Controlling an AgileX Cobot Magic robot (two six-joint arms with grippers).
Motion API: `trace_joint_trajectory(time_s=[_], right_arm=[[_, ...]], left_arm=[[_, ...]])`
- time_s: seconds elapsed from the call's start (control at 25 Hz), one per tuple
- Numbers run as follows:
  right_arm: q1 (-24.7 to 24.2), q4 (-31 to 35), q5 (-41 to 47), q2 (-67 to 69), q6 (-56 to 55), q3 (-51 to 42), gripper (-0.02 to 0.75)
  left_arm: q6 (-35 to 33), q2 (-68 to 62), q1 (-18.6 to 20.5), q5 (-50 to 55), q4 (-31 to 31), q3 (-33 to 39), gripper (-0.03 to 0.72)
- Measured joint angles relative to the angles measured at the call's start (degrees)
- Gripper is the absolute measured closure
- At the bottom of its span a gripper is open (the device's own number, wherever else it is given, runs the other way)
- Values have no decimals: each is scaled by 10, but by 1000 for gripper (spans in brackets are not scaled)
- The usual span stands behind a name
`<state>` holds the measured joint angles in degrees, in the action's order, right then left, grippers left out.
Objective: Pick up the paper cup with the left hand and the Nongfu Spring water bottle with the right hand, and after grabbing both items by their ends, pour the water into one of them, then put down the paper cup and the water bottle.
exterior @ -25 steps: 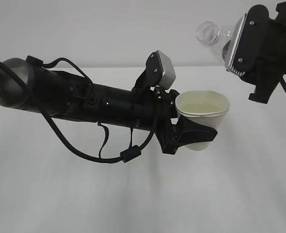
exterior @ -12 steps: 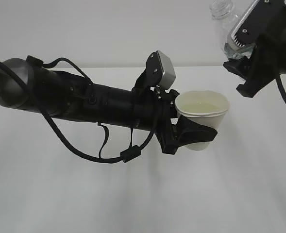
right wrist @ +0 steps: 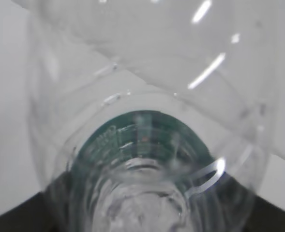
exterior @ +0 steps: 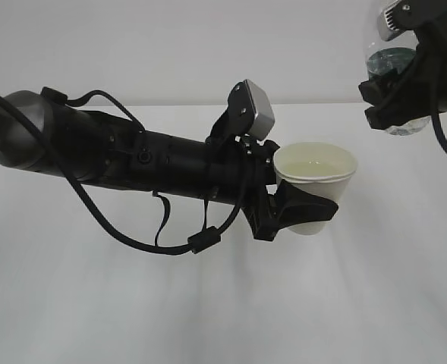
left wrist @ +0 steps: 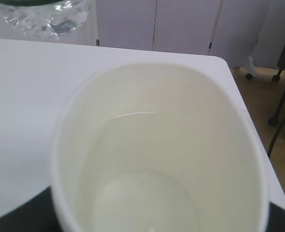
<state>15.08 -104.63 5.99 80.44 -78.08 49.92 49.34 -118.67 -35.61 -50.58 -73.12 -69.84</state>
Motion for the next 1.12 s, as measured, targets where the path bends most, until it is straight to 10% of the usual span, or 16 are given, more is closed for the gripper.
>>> trace_joint_trajectory(time_s=[1.12], right_arm=[[-83,0,-10,1,-103,0,321]], left_arm=[[0,0,0,0,0,0,251]])
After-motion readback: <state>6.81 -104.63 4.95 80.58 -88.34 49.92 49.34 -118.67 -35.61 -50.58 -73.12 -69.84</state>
